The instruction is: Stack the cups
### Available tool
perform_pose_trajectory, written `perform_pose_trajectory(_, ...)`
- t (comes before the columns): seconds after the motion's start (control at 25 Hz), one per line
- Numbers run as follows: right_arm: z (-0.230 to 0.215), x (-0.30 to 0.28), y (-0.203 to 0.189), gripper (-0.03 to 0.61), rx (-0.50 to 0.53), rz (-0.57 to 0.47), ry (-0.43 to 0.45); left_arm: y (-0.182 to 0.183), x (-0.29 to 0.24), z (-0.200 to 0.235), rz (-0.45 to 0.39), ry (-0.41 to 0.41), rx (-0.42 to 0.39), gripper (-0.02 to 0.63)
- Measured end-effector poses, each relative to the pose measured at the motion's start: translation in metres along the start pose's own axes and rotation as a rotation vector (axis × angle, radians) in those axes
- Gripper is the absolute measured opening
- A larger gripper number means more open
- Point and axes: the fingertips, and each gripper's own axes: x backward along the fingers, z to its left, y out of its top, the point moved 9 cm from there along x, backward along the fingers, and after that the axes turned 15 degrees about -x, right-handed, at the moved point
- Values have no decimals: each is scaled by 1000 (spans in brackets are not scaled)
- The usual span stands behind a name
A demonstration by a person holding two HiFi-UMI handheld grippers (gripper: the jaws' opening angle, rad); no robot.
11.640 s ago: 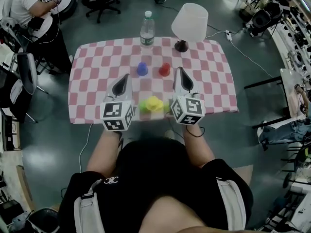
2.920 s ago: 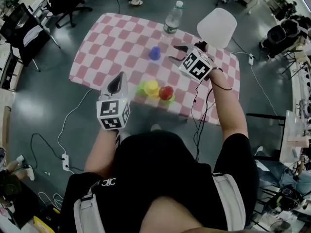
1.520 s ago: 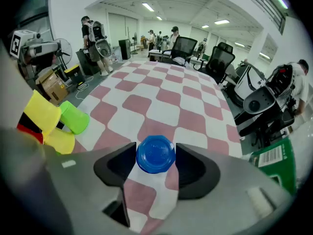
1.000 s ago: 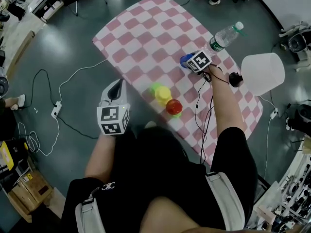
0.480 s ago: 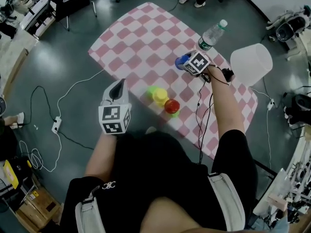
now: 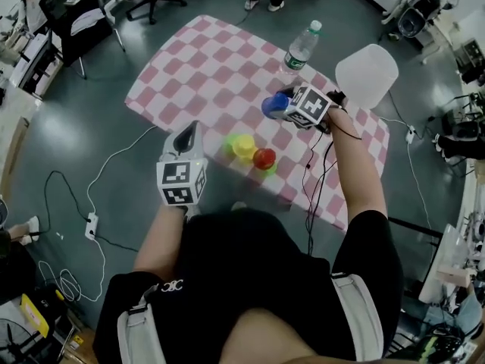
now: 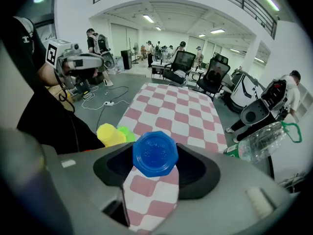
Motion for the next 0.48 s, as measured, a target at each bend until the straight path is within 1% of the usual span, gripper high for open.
perform_pose_trajectory(0.08, 16, 12, 1, 242, 15, -16, 1, 3, -1, 0, -16, -30, -9, -2)
perform_pose_trajectory(0.24, 48, 28, 0, 242, 19, -44, 43, 7, -2, -1, -42, -88, -19, -2)
perform_pose_trajectory(0.48, 86, 33, -6, 242, 34, -11, 57, 7, -2, -1, -55, -155, -34, -2)
